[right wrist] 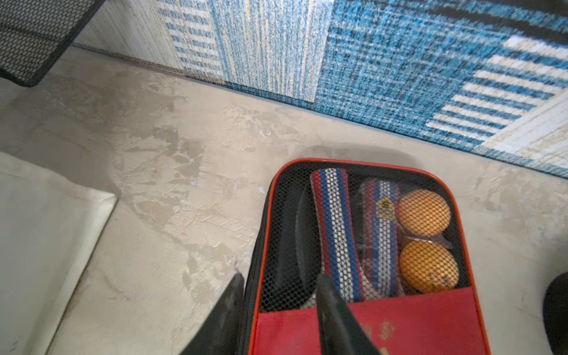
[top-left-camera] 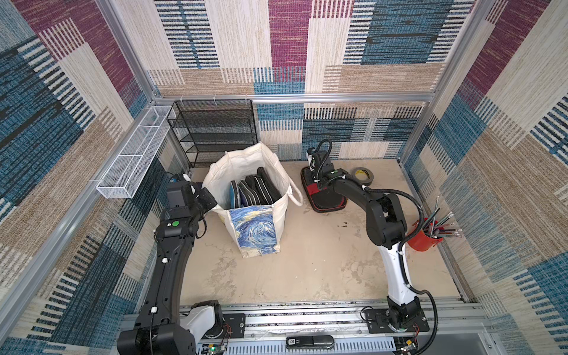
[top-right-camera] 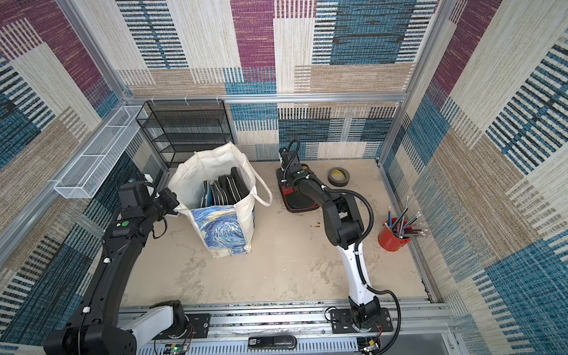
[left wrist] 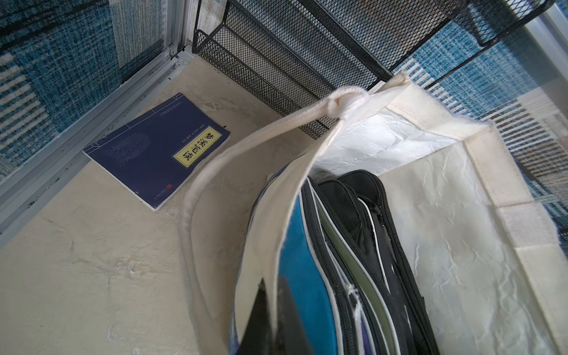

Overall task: Remove the ping pong set from the canvas bag
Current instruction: Place the ping pong set at the center of the board.

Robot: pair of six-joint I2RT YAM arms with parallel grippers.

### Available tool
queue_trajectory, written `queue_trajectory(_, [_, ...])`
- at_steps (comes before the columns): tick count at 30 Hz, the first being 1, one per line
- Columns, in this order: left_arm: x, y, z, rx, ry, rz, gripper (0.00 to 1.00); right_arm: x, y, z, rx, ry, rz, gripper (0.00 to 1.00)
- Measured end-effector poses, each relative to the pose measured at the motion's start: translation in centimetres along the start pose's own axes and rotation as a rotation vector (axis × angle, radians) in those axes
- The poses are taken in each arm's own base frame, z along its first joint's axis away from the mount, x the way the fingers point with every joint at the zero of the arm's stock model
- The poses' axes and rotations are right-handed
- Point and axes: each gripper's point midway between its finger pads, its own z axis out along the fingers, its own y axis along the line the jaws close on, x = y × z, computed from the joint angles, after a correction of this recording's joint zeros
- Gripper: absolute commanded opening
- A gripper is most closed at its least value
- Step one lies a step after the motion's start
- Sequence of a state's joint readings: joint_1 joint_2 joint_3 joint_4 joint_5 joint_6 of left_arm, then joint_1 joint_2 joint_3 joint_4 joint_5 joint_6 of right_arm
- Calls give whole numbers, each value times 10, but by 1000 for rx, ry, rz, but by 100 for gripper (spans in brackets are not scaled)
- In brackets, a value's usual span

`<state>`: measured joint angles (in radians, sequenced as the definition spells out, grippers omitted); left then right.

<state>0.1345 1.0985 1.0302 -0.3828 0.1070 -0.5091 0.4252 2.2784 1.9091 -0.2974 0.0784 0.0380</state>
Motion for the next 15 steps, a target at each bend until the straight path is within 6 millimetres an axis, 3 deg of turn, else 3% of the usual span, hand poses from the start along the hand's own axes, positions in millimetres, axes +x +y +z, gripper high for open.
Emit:
queue_trajectory(4, [0, 0, 0, -1, 0, 0, 0, -1, -2, -5, 3, 2, 7, 68])
queue_trajectory(7, [0, 1, 0, -2, 0, -1, 0, -11, -11, -15, -14, -20, 27, 72])
queue_trajectory(11, [0, 1, 0, -1, 0, -1, 0, -13, -54, -28, 11, -32, 105, 73])
queue_trajectory(15, [0, 0, -1, 4, 2, -1, 0, 4, -94, -30, 15, -6, 185, 74])
